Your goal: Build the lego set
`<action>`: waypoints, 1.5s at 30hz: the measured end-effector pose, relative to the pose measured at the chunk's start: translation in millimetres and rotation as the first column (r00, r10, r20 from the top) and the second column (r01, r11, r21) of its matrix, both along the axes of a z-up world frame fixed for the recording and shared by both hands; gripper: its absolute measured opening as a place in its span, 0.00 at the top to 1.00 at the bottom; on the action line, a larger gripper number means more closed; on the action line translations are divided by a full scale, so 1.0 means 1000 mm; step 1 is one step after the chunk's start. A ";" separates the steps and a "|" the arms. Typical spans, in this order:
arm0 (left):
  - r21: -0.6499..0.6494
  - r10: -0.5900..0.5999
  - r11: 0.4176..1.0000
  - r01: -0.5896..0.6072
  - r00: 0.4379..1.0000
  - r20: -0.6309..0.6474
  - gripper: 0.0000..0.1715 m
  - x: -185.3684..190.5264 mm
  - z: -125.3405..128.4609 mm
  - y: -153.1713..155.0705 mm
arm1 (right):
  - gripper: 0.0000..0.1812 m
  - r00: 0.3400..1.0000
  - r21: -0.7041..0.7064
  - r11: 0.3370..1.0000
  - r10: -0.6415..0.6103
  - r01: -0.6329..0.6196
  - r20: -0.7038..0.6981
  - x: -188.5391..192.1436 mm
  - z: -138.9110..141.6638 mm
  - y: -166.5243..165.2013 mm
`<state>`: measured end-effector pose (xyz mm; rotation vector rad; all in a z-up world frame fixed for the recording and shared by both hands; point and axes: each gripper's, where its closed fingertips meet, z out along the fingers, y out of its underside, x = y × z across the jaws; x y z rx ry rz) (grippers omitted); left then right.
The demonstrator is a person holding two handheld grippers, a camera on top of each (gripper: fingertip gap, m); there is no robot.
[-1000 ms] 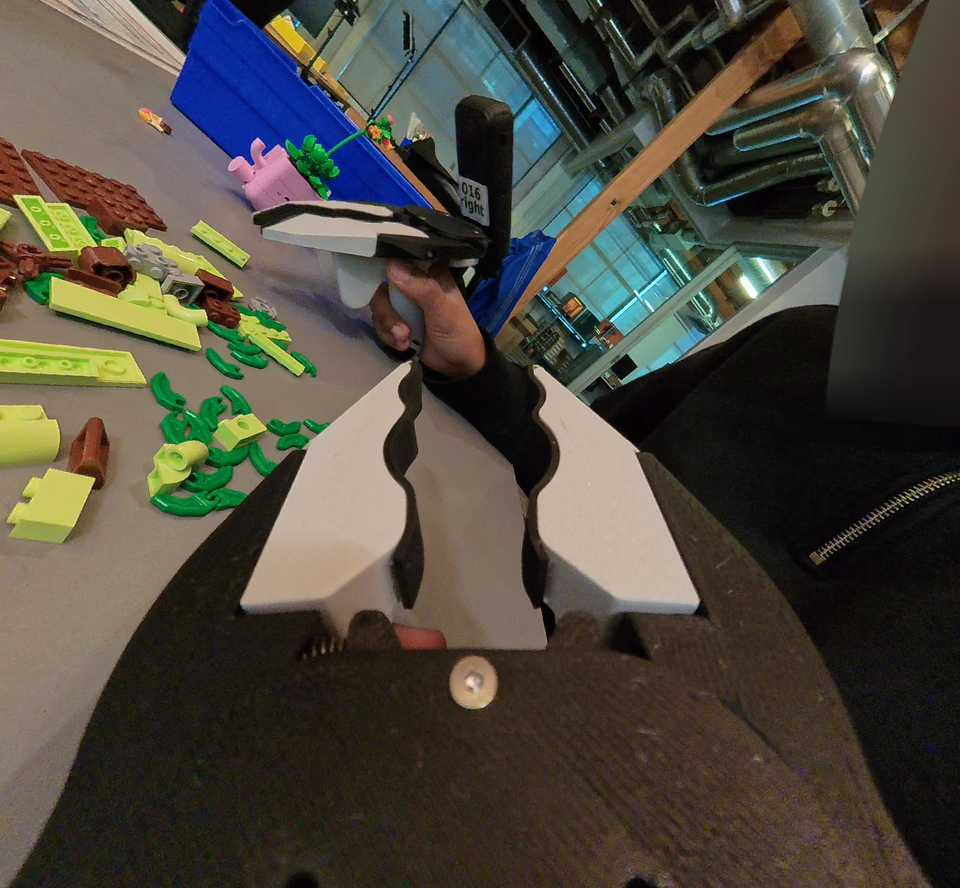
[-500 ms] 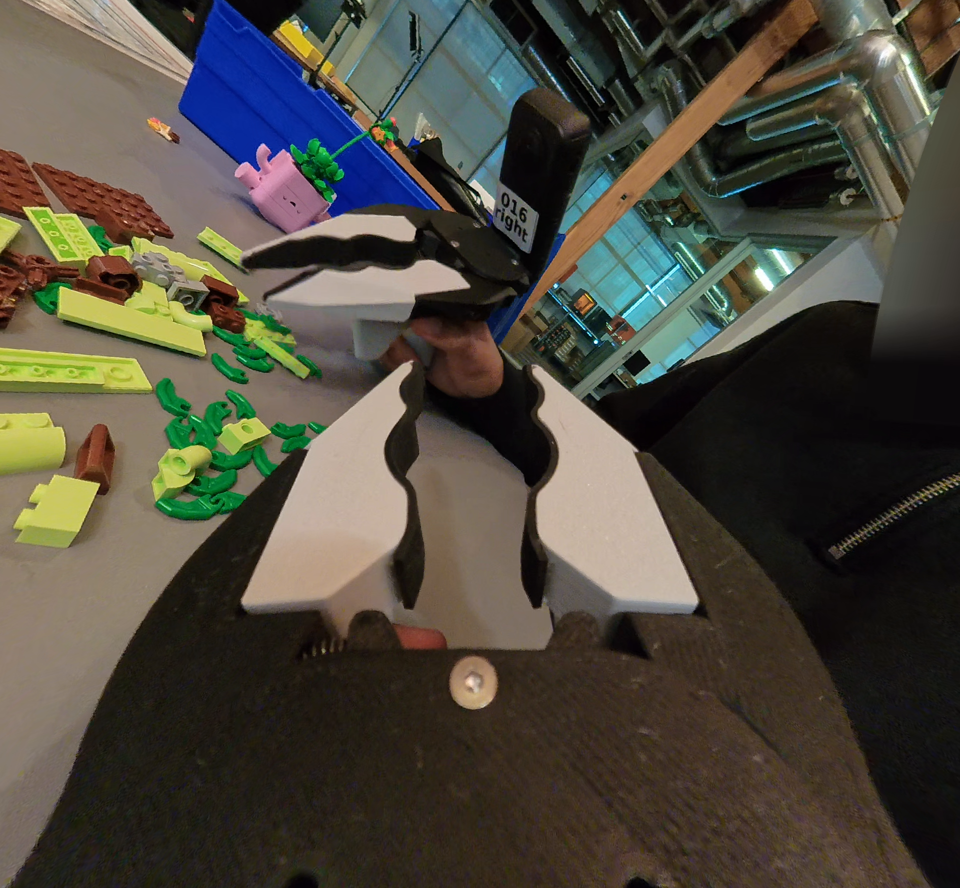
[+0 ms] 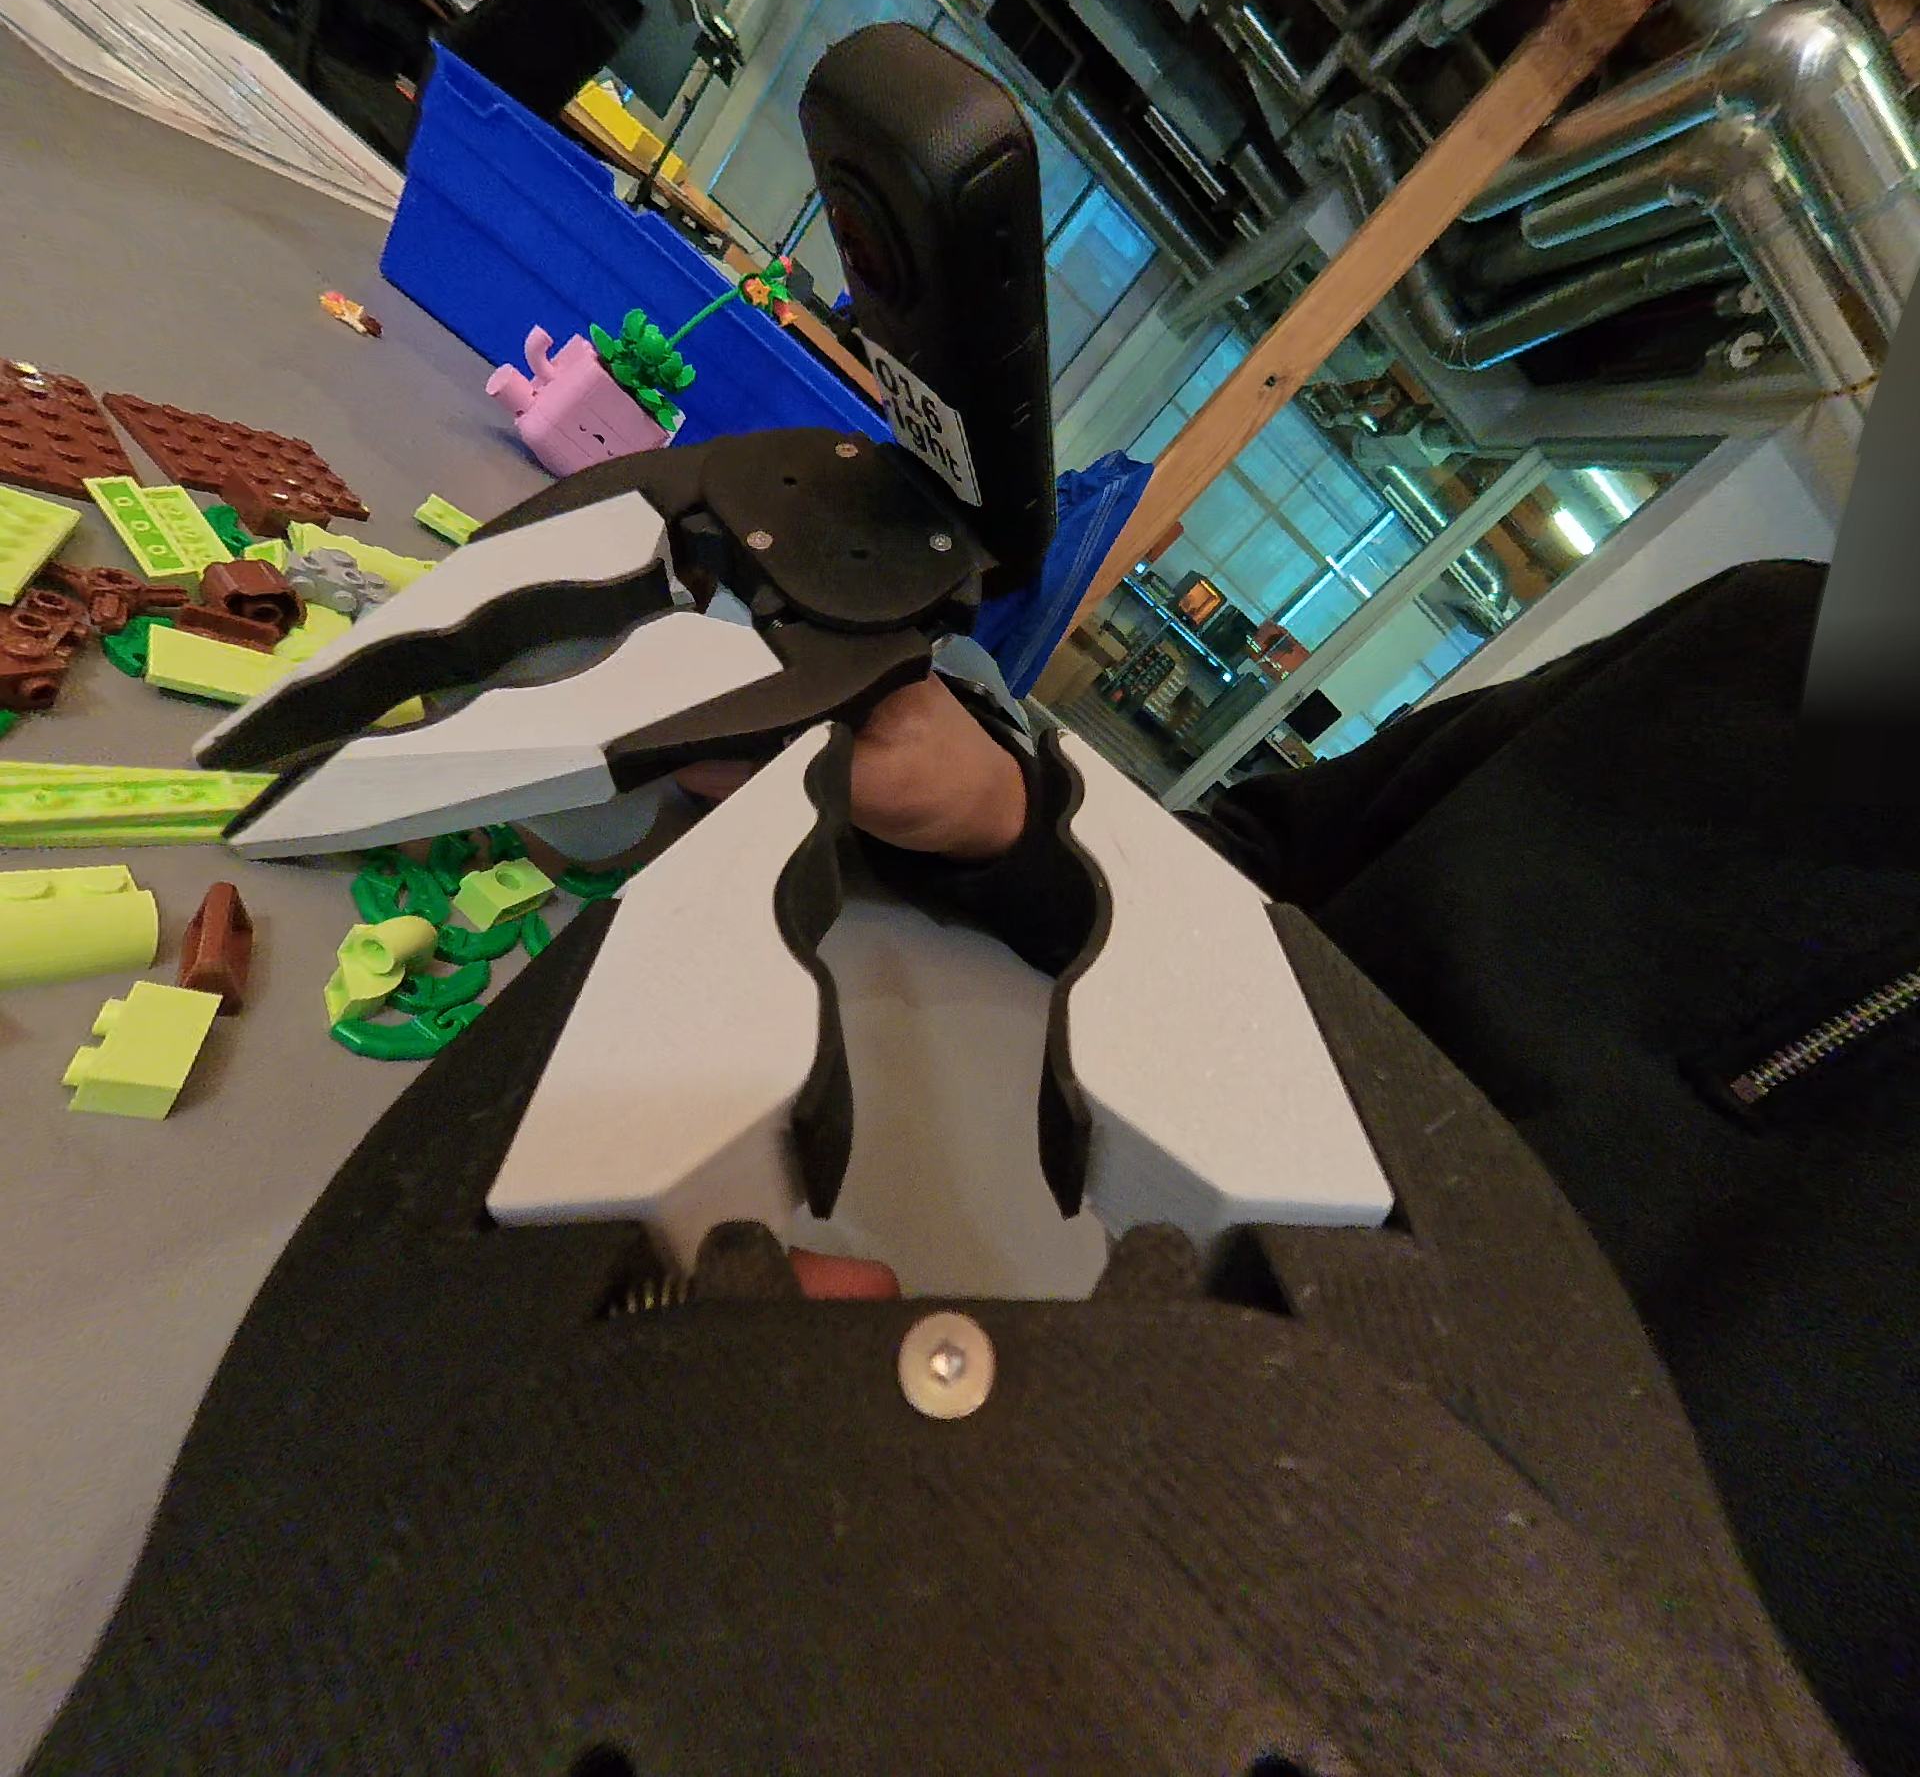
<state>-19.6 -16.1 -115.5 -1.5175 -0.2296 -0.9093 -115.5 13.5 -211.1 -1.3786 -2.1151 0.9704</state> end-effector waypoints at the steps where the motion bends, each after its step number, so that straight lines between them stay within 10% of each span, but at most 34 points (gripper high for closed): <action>1: 0.000 0.000 1.000 0.000 1.000 -0.003 0.80 0.000 0.000 0.000 | 0.93 1.000 0.008 1.000 0.003 -0.003 -0.005 0.001 0.000 0.001; 10: 0.005 0.017 1.000 -0.017 1.000 -0.025 0.81 -0.001 0.001 0.000 | 0.93 0.985 -0.035 0.999 0.023 -0.029 -0.174 0.010 0.029 0.002; 27: -0.083 0.363 0.928 -0.363 0.932 -0.016 0.77 -0.067 -0.011 -0.012 | 0.93 0.885 0.642 0.767 0.299 0.000 -0.357 0.021 0.042 0.000; 38: -0.204 0.223 0.962 -0.184 0.957 0.187 0.74 -0.073 -0.026 0.017 | 0.93 0.871 0.370 0.927 0.232 -0.063 -0.434 0.028 0.060 -0.003; 45: -0.131 0.127 0.986 -0.102 0.973 0.195 0.97 -0.061 -0.013 0.035 | 0.92 0.864 0.110 0.987 0.157 -0.118 -0.478 0.035 0.076 0.004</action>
